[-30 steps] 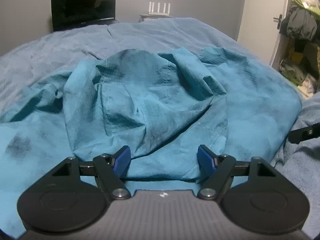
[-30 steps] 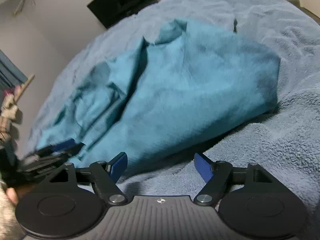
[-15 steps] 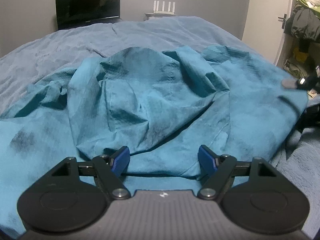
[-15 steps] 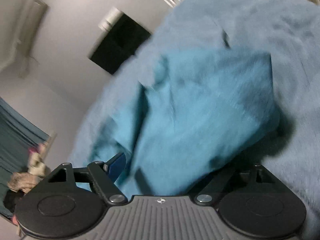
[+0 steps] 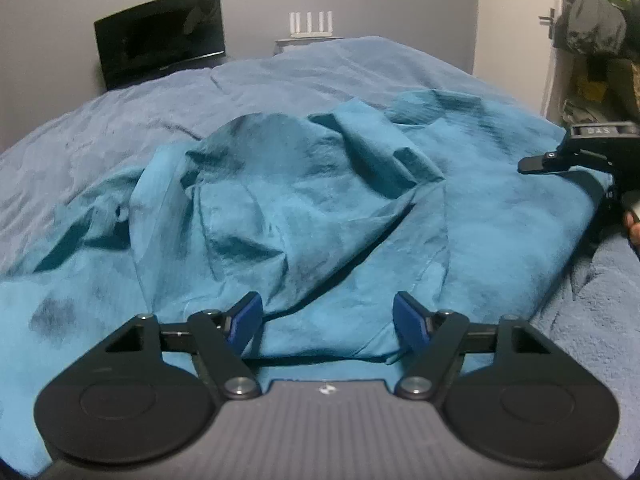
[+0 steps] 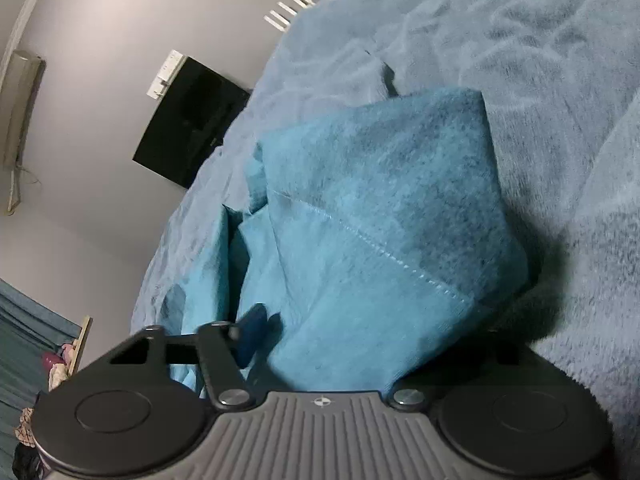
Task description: Fold large clothes
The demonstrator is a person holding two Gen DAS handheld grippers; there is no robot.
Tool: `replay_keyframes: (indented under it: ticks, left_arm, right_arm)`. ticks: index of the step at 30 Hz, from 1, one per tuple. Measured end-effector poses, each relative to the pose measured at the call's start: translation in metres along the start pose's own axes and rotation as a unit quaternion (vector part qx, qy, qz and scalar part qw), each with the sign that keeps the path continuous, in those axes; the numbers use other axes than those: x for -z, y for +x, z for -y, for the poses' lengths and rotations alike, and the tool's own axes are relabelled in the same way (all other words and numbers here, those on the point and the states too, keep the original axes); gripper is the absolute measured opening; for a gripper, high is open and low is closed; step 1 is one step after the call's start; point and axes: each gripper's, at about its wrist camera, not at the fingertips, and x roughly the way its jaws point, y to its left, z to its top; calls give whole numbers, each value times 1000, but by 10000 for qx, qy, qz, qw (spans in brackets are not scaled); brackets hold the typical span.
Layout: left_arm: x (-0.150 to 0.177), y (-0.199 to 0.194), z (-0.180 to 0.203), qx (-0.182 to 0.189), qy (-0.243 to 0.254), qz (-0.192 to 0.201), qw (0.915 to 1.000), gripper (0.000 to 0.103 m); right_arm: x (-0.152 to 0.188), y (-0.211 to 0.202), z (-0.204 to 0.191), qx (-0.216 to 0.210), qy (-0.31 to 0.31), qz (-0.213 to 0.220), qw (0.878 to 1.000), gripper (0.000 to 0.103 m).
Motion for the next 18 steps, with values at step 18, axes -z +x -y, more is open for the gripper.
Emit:
replay_keyframes:
  ticks: [18]
  left_arm:
    - [2,10,-7,405,-468,-494,9969,71]
  right_arm:
    - [-10,-34,-30,-31,-1123,266,9933,27]
